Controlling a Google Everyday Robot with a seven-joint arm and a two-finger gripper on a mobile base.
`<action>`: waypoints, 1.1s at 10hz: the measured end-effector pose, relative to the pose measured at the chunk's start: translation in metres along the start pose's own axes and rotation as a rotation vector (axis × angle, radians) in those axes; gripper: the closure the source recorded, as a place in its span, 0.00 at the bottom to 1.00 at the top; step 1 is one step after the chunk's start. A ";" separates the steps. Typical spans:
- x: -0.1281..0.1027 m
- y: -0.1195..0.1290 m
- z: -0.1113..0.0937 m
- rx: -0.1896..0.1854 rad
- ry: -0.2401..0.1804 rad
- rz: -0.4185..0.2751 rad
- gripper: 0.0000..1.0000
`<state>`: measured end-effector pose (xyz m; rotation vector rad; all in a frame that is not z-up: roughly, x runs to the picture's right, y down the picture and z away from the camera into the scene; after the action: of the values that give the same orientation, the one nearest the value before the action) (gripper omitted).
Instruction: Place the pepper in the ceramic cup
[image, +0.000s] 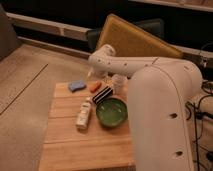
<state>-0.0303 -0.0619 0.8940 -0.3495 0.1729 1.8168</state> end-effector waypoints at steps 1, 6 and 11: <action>-0.005 -0.020 0.009 0.025 0.003 0.018 0.35; -0.003 -0.019 0.008 0.028 0.005 0.016 0.35; 0.009 0.002 0.026 0.060 0.034 -0.028 0.35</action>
<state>-0.0376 -0.0466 0.9160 -0.3386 0.2449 1.7748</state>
